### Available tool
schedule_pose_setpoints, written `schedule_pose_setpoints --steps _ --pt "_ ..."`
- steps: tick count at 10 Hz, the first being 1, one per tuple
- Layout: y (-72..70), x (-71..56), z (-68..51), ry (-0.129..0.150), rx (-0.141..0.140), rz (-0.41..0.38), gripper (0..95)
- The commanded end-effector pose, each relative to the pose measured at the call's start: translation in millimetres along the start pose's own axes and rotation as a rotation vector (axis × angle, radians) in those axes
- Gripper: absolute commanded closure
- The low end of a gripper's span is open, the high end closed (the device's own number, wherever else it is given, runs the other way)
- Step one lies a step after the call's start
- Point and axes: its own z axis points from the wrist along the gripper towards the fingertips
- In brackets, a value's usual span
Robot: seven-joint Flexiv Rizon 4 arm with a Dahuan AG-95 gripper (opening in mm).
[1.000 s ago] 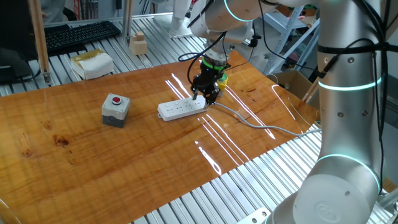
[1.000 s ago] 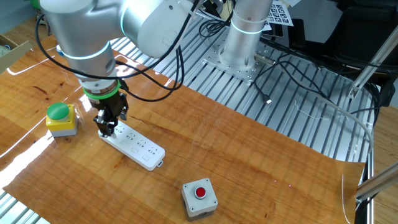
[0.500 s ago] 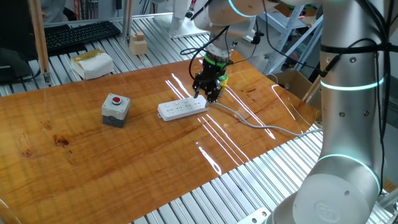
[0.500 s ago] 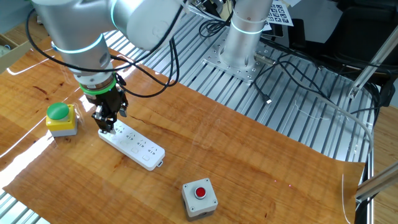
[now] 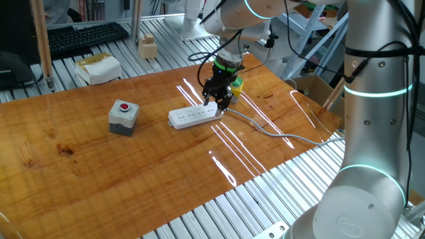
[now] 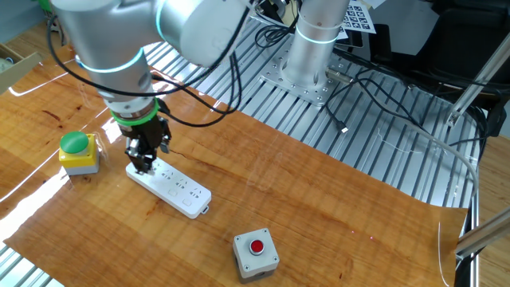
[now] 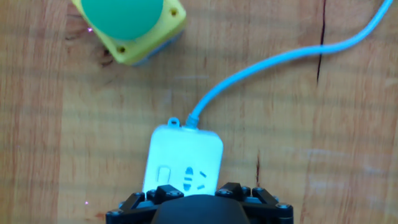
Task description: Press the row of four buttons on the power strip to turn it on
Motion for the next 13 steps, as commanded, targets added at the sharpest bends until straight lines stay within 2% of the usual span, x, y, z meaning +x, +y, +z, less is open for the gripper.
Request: schedule_pose_setpoints --steps 1,2,3,6,8,10,12,13 --pt "-1.2 9.4 0.4 -0.003 -0.003 0.008 38.0" --pt "-1.4 11.2 0.8 -0.004 -0.003 0.009 38.0" --pt "-1.3 19.2 1.7 -0.008 -0.004 0.019 38.0" --pt "-0.5 25.4 1.7 -0.01 -0.009 0.021 38.0" --pt "-0.6 25.6 1.9 -0.013 -0.015 0.018 38.0" --pt "-0.6 25.8 2.2 -0.017 -0.034 0.011 38.0" --pt "-0.6 25.8 2.3 -0.026 -0.036 0.013 38.0" --pt "-0.7 25.5 2.5 -0.042 -0.037 0.015 38.0"
